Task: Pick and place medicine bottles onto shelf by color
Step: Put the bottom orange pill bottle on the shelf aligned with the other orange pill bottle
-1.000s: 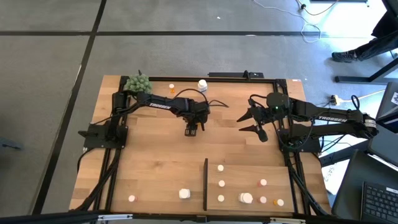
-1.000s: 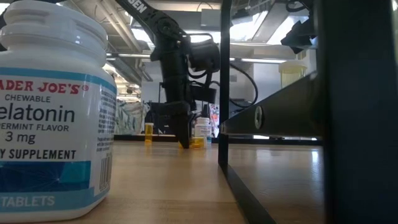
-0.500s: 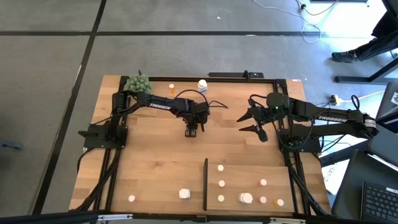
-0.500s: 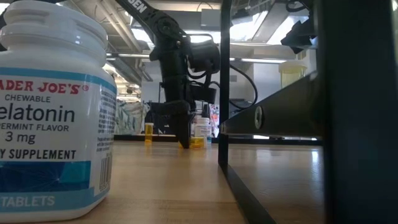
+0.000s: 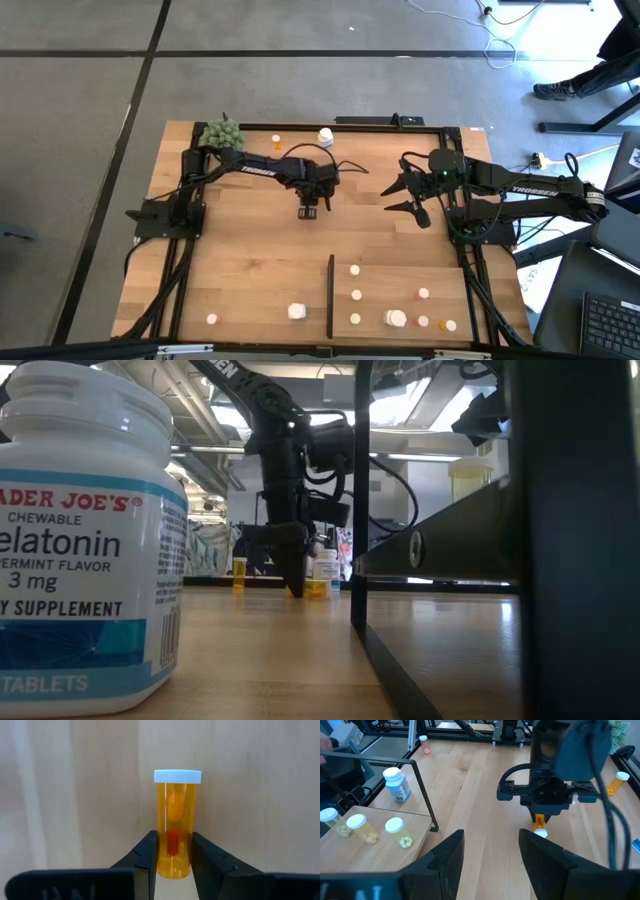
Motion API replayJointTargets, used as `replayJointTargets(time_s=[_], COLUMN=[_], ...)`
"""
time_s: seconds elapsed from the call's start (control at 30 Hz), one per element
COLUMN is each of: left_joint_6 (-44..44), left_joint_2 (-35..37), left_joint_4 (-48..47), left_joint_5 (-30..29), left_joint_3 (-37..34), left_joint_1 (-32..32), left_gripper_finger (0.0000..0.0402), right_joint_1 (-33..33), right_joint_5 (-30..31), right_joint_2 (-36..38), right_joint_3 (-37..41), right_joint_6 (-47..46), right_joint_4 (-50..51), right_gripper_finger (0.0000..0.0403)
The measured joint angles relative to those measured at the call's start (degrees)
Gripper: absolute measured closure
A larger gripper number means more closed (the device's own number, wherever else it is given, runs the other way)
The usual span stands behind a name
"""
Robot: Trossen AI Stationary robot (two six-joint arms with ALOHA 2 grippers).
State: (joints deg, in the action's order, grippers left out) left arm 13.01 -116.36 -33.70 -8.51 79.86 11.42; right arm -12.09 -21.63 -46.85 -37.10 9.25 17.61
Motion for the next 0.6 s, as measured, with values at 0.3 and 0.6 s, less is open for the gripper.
replayJointTargets(time_s=[0.3,0.6], left_joint_6=[-0.4,-1.0], left_joint_2=[0.0,0.0], left_joint_4=[-4.1,-12.5], left_joint_5=[2.4,2.4], left_joint_3=[7.0,17.2], left_joint_1=[0.0,0.0], left_gripper_finger=[0.032,0.032], right_joint_1=[0.0,0.0], right_joint_5=[0.0,0.1], right_joint_2=[0.0,0.0], right_joint_3=[0.0,0.0], right_joint_6=[0.0,-0.3], right_joint_4=[0.0,-0.1], right_gripper_finger=[0.0211,0.0211])
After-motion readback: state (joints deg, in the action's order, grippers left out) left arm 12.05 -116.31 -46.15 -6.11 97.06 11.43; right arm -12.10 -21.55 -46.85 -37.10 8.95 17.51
